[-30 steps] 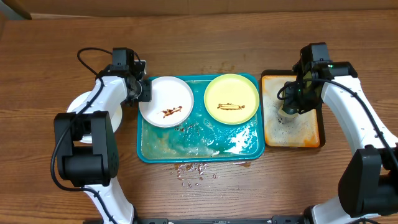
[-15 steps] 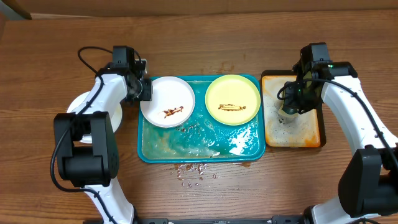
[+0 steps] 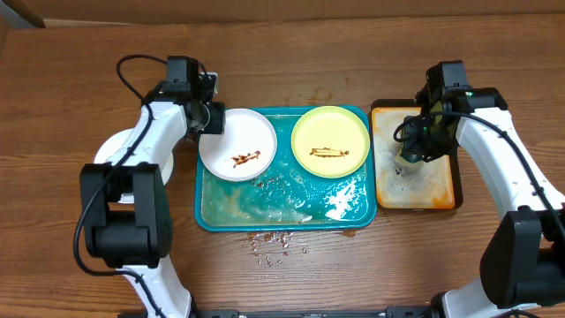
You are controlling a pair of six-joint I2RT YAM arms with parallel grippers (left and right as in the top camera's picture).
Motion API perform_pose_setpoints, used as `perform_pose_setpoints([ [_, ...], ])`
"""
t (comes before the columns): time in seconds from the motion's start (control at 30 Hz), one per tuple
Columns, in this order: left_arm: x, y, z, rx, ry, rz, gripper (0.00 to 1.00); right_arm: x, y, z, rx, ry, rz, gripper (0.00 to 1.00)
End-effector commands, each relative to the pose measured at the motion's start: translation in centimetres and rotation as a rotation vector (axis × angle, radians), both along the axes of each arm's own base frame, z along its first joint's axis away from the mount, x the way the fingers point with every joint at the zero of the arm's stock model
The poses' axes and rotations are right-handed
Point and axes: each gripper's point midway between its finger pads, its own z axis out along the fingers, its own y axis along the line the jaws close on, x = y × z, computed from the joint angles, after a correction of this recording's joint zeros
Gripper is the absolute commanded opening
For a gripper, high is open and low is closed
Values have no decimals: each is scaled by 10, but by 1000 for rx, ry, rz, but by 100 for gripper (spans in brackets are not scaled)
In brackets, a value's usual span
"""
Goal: Clean dirty plates on tray and stack at the side
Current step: 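Move left gripper to the back-left white plate and grasp its rim, then pull the white plate toward the tray front with left gripper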
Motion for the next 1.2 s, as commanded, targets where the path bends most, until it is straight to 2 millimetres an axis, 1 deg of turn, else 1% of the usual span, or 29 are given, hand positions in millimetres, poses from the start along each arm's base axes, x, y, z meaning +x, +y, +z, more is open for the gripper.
perform_pose_setpoints([
  [0.0, -1, 0, -16, 13, 36, 2, 45, 4, -1, 9, 3, -28, -1, 5],
  [0.17, -1, 12, -17, 79, 35, 28, 46, 4, -1, 9, 3, -28, -1, 5],
  [0.27, -1, 12, -17, 80, 36, 28, 46, 4, -1, 9, 3, -27, -1, 5],
  [0.33, 0, 10, -15, 68, 32, 24, 41, 4, -1, 9, 3, -26, -1, 5],
  [0.4, 2, 9, -11, 62, 24, 21, 39, 3, -2, 9, 2, -24, -1, 5],
  [0.53, 9, 9, 2, 61, -8, 23, 43, 2, -2, 8, 2, -21, -1, 5],
  [0.67, 15, 11, 10, 74, -35, 30, 43, 2, -2, 8, 2, -20, -1, 5],
  [0.93, 15, 12, 7, 80, -35, 30, 45, 2, -2, 8, 2, -17, -1, 5],
  [1.07, 12, 12, 0, 80, -15, 30, 45, 0, -2, 8, 2, -13, -1, 5],
  [1.17, 9, 8, -8, 62, 11, 21, 45, 0, -2, 8, 2, -12, -1, 5],
])
